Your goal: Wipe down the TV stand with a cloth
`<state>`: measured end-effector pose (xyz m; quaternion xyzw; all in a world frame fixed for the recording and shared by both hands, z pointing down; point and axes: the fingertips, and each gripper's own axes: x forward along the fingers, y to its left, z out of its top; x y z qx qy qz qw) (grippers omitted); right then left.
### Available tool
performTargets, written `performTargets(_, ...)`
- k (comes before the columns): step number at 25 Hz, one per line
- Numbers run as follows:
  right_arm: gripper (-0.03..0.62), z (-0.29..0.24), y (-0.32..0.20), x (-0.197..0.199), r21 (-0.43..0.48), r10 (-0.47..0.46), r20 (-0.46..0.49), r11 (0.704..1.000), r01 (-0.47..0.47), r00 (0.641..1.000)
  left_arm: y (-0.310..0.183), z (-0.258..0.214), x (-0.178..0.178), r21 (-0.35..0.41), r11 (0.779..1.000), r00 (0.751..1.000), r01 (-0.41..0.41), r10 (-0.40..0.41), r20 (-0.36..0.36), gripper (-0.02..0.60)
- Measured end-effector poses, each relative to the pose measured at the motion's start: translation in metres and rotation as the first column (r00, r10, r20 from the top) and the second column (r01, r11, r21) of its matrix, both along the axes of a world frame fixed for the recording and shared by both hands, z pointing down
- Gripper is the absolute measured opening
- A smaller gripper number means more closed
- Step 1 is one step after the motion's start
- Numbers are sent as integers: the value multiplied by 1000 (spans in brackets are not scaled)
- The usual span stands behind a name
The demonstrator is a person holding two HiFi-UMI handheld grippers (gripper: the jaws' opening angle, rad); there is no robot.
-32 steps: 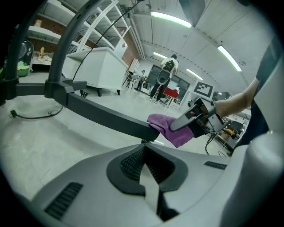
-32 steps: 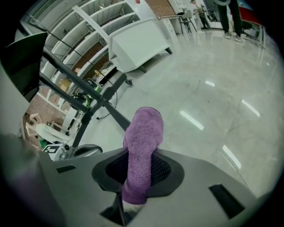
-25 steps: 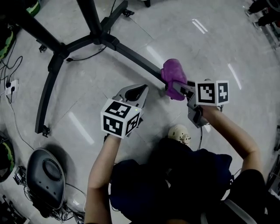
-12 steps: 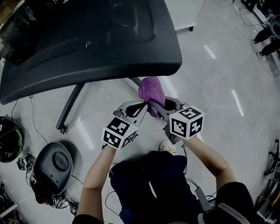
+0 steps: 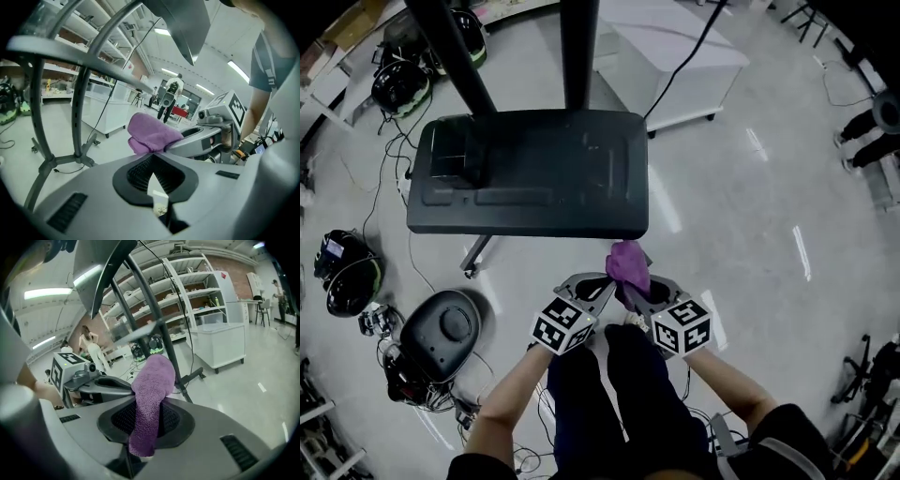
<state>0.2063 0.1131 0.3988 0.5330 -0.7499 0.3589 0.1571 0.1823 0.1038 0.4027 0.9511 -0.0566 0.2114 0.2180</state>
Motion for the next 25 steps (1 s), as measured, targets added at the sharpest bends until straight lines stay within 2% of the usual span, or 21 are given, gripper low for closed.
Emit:
performTargets(3,95,-60,15,-2,2,9,-18,1000,-9,1000,8,-58,-10,-36,995,995,96,-96,-7,5)
performTargets(7,95,-137,20,4,14,66,13,998,-66,998,5,-139,-20,-64,970,971,235,-238,-31,5)
performTargets(10,95,-191,23,2,52,81,30,995,-83,996,2,-192,-30,-46,949,950,310,-312,-24,5)
performTargets(14,95,-262,15,0,149,34,16,988,-36,999,-6,-263,-35,-12,918,916,396,-396,-60,5)
performTargets(20,95,-372,0,4,297,32,39,954,-42,999,-6,-362,-35,67,880,879,471,-461,-125,5)
performTargets(22,95,-409,-3,3,351,37,65,935,-58,997,-6,-393,-38,86,863,862,499,-484,-149,5)
performTargets(25,95,-454,-2,-1,430,59,117,897,-104,991,-5,-428,-44,76,846,841,527,-506,-192,5)
